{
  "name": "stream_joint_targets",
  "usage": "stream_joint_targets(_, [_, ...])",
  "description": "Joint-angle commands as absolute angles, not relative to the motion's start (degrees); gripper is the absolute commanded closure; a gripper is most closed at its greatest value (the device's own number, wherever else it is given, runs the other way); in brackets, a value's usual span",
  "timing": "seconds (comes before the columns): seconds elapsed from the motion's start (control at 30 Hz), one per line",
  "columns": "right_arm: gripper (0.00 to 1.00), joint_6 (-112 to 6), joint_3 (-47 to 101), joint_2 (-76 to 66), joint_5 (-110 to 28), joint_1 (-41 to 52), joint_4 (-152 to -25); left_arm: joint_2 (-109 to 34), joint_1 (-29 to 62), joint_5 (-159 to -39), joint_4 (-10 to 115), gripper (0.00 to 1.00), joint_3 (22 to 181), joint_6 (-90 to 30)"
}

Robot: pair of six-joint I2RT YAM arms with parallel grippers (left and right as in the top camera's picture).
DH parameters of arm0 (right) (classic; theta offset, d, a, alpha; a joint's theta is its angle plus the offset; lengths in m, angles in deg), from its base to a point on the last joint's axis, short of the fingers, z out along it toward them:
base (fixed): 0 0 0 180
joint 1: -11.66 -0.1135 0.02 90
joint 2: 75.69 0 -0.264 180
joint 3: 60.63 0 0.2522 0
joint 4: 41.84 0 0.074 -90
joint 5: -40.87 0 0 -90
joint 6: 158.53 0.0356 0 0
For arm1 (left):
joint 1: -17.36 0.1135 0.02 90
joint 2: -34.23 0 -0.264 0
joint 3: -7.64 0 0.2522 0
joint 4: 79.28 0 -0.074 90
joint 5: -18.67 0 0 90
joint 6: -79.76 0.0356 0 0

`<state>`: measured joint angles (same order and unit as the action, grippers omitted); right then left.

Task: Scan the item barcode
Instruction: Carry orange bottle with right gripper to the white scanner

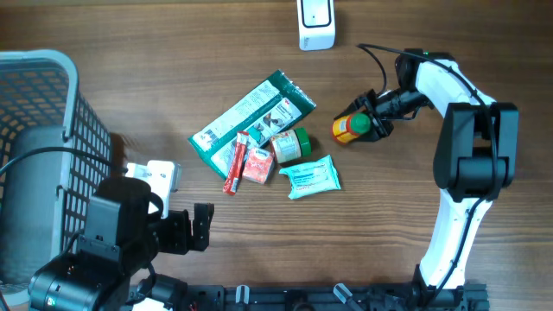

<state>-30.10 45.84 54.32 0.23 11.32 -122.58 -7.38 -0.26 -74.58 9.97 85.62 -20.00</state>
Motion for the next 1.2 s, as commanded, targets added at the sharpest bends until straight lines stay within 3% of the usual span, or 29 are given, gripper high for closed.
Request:
stream_joint_targets(0.0, [0.56, -38.66, 45.40, 55.26, 10.33, 11.08, -123.17, -7.07, -0.44, -74.45, 10.07, 0.00, 86.02, -19.74])
stream_joint_targets(0.07, [0.64, -43.15, 45.40, 55.26, 14.22, 11.08, -124.11, -7.07, -0.44, -74.47, 10.07, 0.00, 86.02, -19.74])
stream_joint_targets(0.13, [0.64, -47.63, 45.40, 55.26, 16.60, 11.08, -124.46, -7.07, -0.44, -74.45, 10.07, 0.00, 86.02, -19.74])
stream_joint_targets(0.23, [0.64, -65.02, 45.40, 55.26, 27.75, 11.08, -126.29, -7.07, -0.44, -74.45, 10.07, 0.00, 86.02, -19.72])
stream_joint_targets(0.33, [0.63, -79.78, 45.40, 55.24, 33.82, 11.08, -136.96, -7.07, -0.44, -74.45, 10.07, 0.00, 86.02, -19.74])
stream_joint_targets(0.4, [0.64, -96.08, 45.40, 55.24, 33.43, 11.06, -148.06, -7.07, -0.44, -74.47, 10.07, 0.00, 86.02, -19.74])
stream_joint_targets(0.43, [0.69, -97.37, 44.86, 54.78, 31.16, 10.71, -147.97, -7.07, -0.44, -74.47, 10.07, 0.00, 86.02, -19.74])
stream_joint_targets(0.5, [0.70, -101.24, 44.55, 54.54, 28.82, 8.83, -147.97, -7.07, -0.44, -74.47, 10.07, 0.00, 86.02, -19.74])
stream_joint_targets(0.63, [0.74, -104.41, 44.55, 53.73, 27.09, 0.63, -147.97, -7.07, -0.44, -74.45, 10.07, 0.00, 86.02, -19.72])
stream_joint_targets(0.87, [0.85, -96.87, 44.51, 47.81, 27.00, -11.39, -148.00, -7.07, -0.44, -74.45, 10.07, 0.00, 86.02, -19.74])
stream_joint_targets(1.0, [0.95, -96.83, 44.51, 46.21, 20.21, -10.56, -147.97, -7.07, -0.44, -74.47, 10.07, 0.00, 86.02, -19.74])
stream_joint_targets(1.17, [0.93, -92.56, 44.61, 41.78, 10.90, -1.10, -146.12, -7.07, -0.44, -74.47, 10.07, 0.00, 86.02, -19.74])
